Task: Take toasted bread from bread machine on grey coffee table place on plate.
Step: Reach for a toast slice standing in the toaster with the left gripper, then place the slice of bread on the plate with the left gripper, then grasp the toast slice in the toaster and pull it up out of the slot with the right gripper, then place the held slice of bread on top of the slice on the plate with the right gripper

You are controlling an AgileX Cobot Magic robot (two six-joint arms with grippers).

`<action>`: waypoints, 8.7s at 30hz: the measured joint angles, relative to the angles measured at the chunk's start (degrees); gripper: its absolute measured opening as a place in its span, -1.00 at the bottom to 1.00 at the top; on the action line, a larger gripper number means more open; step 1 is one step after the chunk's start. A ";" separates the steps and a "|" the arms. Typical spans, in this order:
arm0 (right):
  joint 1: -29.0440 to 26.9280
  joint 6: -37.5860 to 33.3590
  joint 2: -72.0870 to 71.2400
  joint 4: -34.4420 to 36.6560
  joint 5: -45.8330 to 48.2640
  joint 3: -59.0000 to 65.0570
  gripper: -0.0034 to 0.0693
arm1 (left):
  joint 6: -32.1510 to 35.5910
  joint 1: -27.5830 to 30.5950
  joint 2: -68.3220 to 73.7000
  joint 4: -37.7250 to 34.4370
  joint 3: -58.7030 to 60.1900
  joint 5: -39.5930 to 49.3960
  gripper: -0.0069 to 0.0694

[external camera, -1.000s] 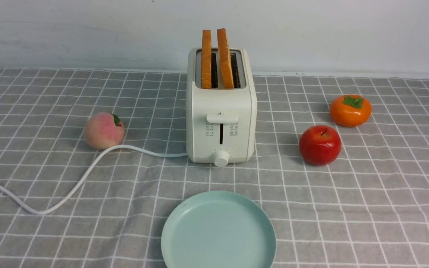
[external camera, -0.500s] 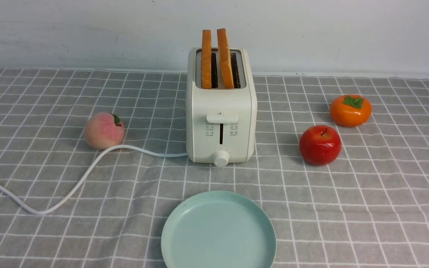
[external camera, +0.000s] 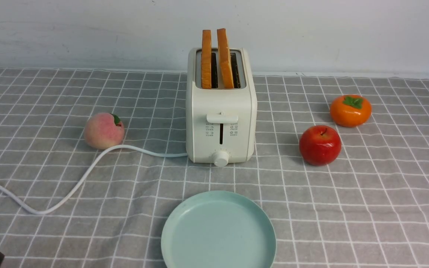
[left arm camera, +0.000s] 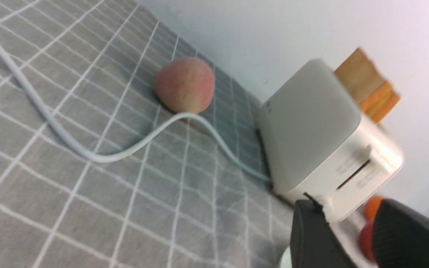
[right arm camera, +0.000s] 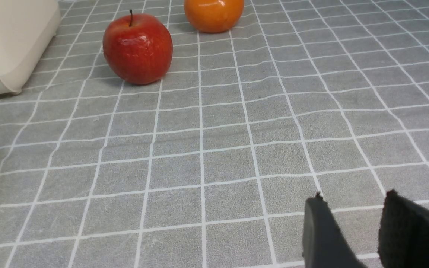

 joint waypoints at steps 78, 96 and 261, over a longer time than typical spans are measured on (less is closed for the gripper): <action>0.00 -15.03 44.37 32.36 41.24 -51.03 -0.89 | 38.57 -15.69 112.21 -9.38 -93.73 5.97 0.42; 0.00 -15.03 44.37 33.17 38.44 -51.03 -0.86 | 38.65 -15.40 94.63 -3.64 -93.78 14.39 -0.58; 22.05 -41.35 107.82 50.06 28.31 -77.72 0.30 | 13.02 -15.16 18.96 9.75 -28.16 35.72 -0.85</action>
